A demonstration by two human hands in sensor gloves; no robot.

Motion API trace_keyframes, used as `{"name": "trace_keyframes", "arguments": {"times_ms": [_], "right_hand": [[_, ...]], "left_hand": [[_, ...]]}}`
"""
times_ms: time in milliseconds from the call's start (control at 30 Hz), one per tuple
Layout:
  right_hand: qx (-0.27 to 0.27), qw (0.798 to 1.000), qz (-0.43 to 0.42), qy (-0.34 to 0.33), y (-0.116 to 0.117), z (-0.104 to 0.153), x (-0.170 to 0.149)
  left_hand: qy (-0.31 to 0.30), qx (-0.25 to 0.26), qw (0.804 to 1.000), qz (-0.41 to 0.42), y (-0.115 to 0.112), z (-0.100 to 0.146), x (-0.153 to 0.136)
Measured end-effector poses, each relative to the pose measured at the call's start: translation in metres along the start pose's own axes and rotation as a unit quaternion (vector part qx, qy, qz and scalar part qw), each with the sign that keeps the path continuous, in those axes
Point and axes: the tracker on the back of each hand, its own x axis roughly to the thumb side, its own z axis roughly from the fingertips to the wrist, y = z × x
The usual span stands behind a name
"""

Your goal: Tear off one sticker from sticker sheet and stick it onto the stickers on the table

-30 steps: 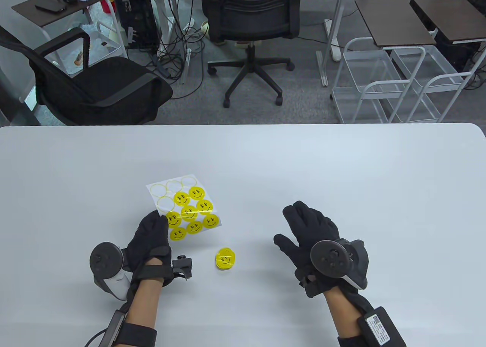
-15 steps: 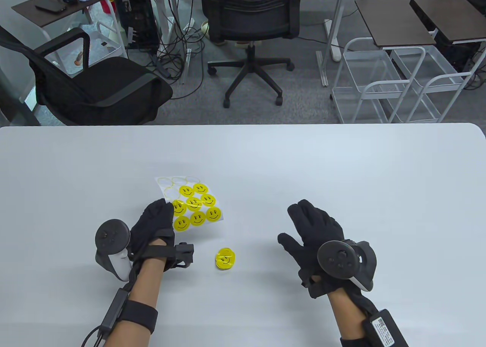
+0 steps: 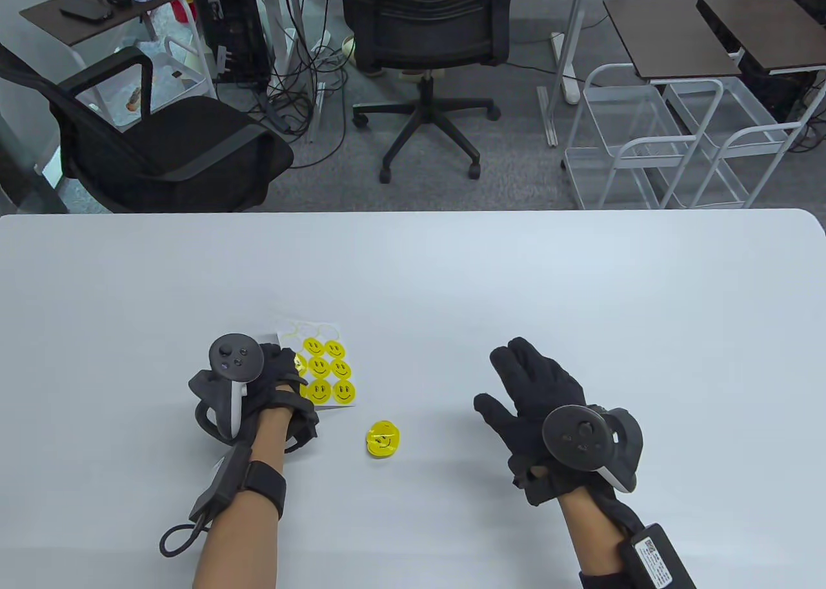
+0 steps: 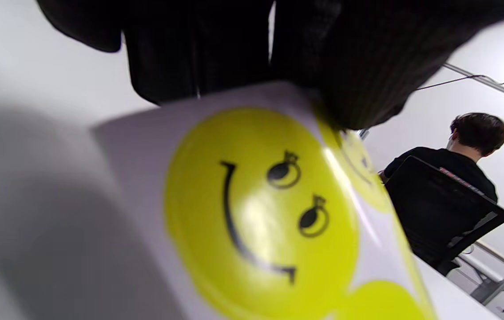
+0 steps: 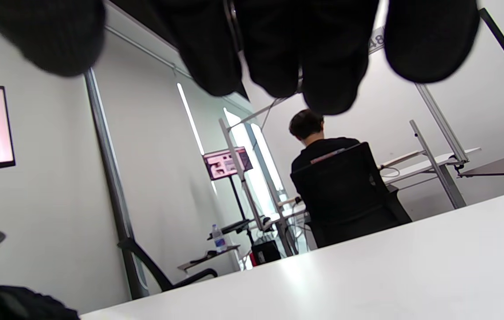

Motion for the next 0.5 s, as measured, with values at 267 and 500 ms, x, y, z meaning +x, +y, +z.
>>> {"name": "trace_keyframes", "arguments": {"times_ms": [267, 500], "right_hand": [[0.011, 1.0, -0.001, -0.003, 0.0041, -0.0012, 0.0005], [0.013, 1.0, -0.005, -0.004, 0.0047, -0.0007, 0.0016]], "left_hand": [[-0.02, 0.018, 0.99, -0.141, -0.004, -0.0027, -0.0009], [0.009, 0.022, 0.996, -0.091, -0.0007, -0.0017, -0.0084]]}}
